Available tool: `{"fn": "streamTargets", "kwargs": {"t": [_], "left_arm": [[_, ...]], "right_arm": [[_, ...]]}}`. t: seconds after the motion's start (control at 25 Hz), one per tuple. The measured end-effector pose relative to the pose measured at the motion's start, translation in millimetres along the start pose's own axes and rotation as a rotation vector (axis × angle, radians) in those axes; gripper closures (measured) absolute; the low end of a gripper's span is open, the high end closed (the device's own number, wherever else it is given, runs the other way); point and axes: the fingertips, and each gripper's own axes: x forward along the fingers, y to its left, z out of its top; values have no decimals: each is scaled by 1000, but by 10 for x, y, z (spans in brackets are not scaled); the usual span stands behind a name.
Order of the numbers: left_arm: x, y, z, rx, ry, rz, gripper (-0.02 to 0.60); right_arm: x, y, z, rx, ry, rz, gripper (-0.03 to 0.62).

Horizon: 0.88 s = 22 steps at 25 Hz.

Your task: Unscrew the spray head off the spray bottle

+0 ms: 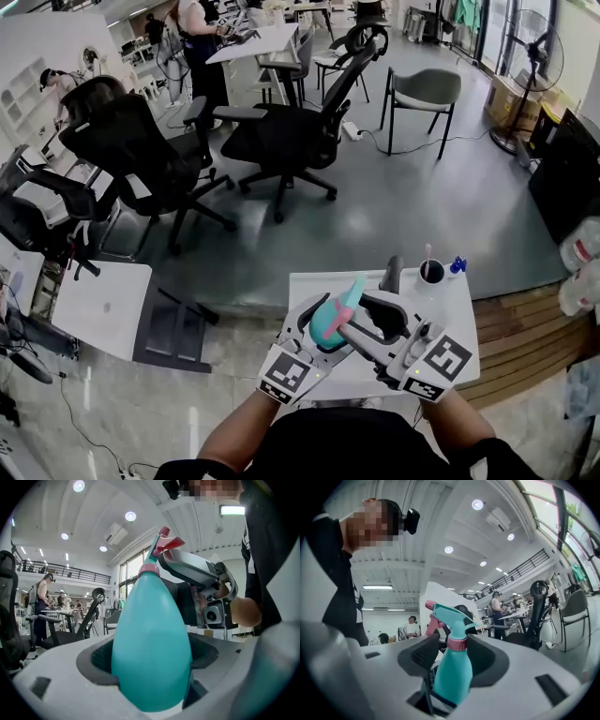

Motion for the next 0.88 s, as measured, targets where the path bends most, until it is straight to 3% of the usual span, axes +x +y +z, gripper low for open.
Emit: {"fn": "streamTargets", "kwargs": {"t": [0.24, 0.44, 0.56, 0.64, 0.88], "left_arm": [[44, 41, -45, 31, 23, 35, 153], [48, 14, 8, 22, 2, 9, 153], [35, -43, 32, 21, -20, -38, 153], [-4, -125, 83, 23, -53, -94, 153], [-152, -558, 336, 46, -164, -341, 153]], "right_arm": [[42, -126, -47, 4, 11, -129, 453], [44, -84, -6, -47, 37, -86, 457], [32, -26, 12, -78, 59, 3, 457], [2, 66, 29, -95, 65, 109, 457], [-262, 460, 64, -116, 108, 435, 457]]}}
